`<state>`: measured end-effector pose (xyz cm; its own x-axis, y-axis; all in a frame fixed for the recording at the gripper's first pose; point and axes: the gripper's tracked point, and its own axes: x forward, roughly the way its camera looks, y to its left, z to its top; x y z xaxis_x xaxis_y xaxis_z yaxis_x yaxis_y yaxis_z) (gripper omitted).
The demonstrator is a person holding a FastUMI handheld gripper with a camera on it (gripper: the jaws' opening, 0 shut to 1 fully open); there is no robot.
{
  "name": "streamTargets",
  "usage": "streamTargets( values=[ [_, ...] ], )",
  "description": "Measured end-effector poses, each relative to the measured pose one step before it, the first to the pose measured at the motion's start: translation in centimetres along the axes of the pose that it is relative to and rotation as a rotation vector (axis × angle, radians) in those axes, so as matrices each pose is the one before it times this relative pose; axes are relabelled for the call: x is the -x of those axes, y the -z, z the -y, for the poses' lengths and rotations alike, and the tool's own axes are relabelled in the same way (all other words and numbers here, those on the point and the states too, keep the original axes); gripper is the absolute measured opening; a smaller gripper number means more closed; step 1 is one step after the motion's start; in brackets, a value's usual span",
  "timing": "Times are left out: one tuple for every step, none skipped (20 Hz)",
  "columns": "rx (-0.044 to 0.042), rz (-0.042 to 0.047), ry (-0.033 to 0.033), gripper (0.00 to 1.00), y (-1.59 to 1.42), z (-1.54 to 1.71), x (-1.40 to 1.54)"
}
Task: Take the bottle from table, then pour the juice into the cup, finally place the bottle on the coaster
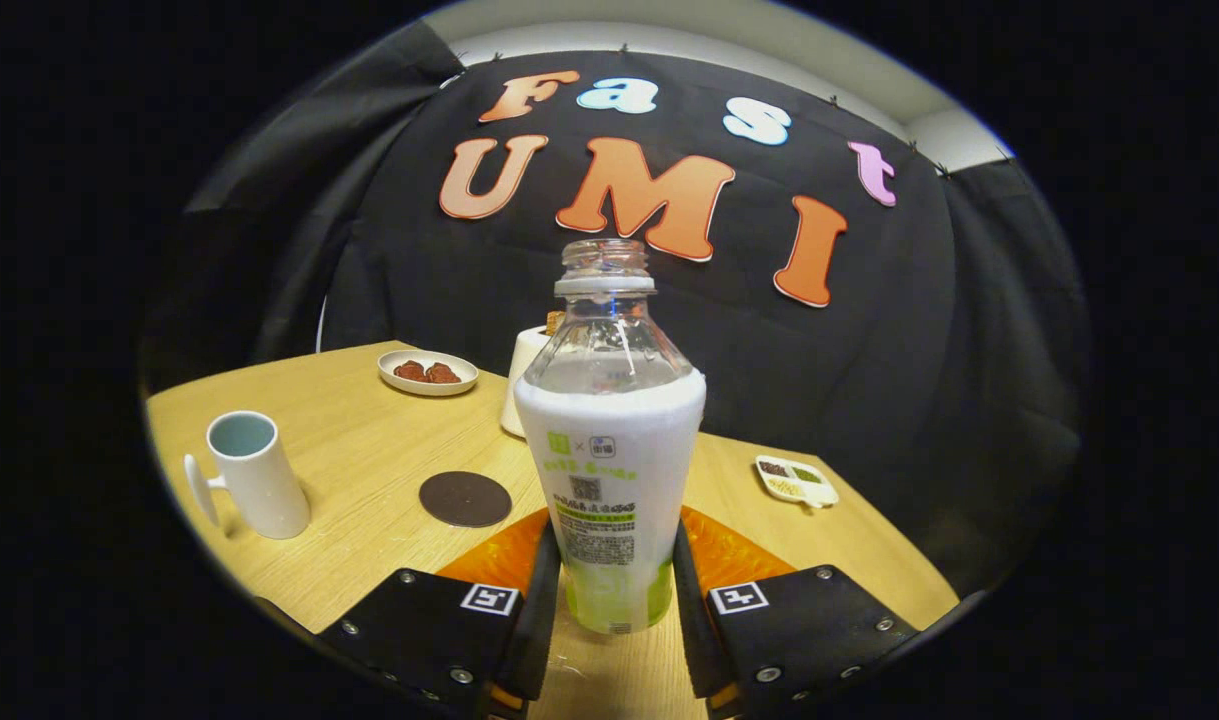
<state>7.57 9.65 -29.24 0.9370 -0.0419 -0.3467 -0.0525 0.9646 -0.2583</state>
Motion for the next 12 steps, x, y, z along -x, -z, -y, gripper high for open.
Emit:
streamTargets(
  values=[
    [0.03201,0.00741,0.00445,0.55,-0.272,-0.201,-0.071],
    [0.02710,0.00871,-0.00125,0.55,-0.267,-0.521,-0.057],
    [0.02832,0.00896,-0.00163,0.55,-0.288,-0.482,0.172],
    [0.03131,0.01111,0.00293,0.55,-0.471,-0.176,-0.192],
    [0.02909,0.00886,0.00747,0.55,-0.334,-0.089,-0.076],
    [0.03111,0.00689,-0.00071,0.55,-0.085,-0.373,-0.132],
    [0.03537,0.01068,-0.00333,0.55,-0.197,-0.530,-0.043],
    [0.03721,0.01104,0.00197,0.55,-0.353,-0.457,-0.038],
    [0.03906,0.01198,0.00790,0.55,-0.351,0.020,-0.119],
    [0.03791,0.01223,0.00654,0.55,-0.340,-0.157,0.032],
    [0.03158,0.01473,0.00489,0.55,-0.300,-0.257,-0.159],
    [0.02781,0.01139,0.00326,0.55,-0.276,-0.304,0.011]
  ],
)
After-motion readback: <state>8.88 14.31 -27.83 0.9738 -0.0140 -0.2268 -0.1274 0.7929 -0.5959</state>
